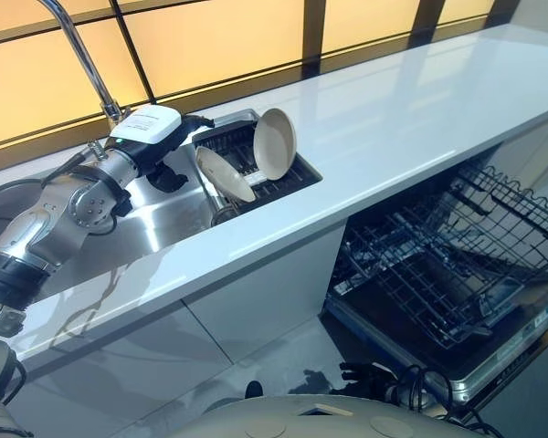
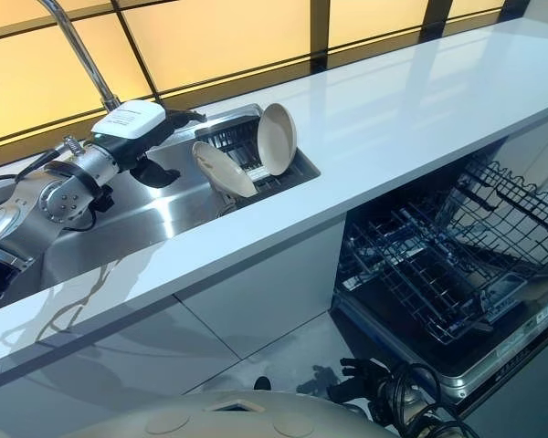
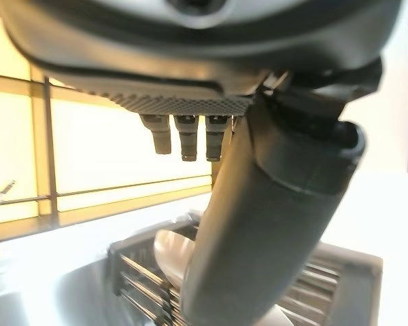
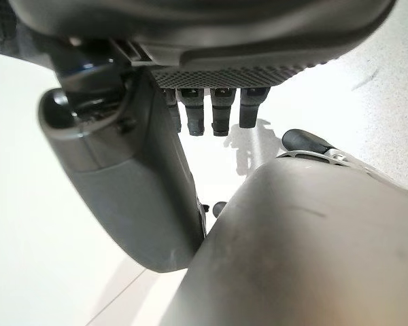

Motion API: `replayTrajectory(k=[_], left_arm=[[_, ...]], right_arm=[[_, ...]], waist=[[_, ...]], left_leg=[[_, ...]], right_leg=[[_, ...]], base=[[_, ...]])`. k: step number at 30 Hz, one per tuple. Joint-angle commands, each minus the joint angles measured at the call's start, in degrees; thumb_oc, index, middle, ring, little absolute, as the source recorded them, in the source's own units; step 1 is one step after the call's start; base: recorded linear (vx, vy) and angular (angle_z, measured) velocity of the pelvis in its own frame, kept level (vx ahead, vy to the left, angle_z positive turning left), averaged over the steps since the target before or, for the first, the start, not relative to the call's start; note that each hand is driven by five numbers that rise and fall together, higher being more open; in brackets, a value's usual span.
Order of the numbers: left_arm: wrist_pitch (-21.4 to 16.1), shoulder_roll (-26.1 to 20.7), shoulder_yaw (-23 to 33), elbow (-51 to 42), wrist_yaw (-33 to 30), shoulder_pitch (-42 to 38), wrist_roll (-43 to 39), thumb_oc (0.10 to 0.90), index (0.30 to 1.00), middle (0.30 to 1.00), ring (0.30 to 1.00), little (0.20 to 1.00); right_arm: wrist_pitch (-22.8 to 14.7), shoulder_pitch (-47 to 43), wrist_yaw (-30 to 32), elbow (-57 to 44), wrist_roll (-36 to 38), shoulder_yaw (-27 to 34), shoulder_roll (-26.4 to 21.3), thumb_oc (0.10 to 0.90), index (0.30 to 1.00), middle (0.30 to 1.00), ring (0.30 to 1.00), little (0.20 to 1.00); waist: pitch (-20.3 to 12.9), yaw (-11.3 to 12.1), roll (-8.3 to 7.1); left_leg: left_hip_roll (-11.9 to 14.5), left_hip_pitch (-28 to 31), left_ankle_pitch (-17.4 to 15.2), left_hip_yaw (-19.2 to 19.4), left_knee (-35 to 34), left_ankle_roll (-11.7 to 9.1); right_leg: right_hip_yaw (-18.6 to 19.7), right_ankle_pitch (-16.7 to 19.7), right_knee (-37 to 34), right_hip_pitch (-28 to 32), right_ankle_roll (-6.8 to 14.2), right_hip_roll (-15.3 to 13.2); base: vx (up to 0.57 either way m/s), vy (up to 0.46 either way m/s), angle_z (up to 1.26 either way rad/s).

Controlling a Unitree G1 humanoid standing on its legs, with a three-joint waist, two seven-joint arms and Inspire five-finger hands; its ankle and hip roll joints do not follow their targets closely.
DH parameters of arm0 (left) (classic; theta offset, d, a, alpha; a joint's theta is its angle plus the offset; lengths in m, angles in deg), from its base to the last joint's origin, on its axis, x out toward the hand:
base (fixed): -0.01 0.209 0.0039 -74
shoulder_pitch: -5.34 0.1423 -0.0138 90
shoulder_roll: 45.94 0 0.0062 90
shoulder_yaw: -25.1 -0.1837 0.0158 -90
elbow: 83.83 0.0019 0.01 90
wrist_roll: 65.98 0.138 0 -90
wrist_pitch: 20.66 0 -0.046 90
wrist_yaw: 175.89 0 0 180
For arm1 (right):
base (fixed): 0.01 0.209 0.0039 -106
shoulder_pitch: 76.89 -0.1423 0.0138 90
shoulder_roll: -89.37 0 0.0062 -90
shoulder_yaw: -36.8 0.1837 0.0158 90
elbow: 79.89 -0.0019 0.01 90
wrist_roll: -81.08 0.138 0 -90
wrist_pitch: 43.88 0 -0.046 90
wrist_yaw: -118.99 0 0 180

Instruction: Pick up plates and place into dishwasher.

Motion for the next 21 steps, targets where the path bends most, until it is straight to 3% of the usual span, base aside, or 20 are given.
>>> replayTrajectory(k=[1,9,21], left_arm=[[0.7,-0.2,3.0,4.7,0.0,-14.5,1.3,0.8,0.9,0.9,0.9,0.9],[3.0,1.7,-2.0,4.9,3.8,-17.5,3.4,0.8,0.9,0.9,0.9,0.9],[3.8,3.0,-4.1,5.7,1.0,-19.8,7.4,0.8,0.9,0.9,0.9,0.9]], right_arm=[[-0.1,0.9,-1.2,0.5,-2.3,-3.4,-2.2,0.8,0.9,0.9,0.9,0.9],[0.7,0.7,-2.6,0.5,-3.0,-3.6,-2.8,0.8,0.9,0.9,0.9,0.9],[1.7,1.0,-2.4,0.5,-2.3,-4.2,-2.2,0.8,0.9,0.9,0.9,0.9]], waist=[[0.3,-0.1,1.21],[0.8,-1.2,1.67],[1.0,-1.9,1.99]], left_leg=[[-3.2,5.3,-9.9,6.0,0.4,1.5],[-3.3,5.3,-9.9,6.6,0.4,1.6],[-3.4,5.2,-9.9,6.8,0.4,1.6]], right_leg=[[1.8,2.7,2.6,-5.9,1.5,1.8],[2.4,2.8,3.0,-6.4,1.6,1.7],[2.7,2.5,3.3,-6.6,1.5,1.7]], base=[[0.04,0.0,-0.04],[0.03,0.008,-0.06],[0.02,0.005,-0.01]])
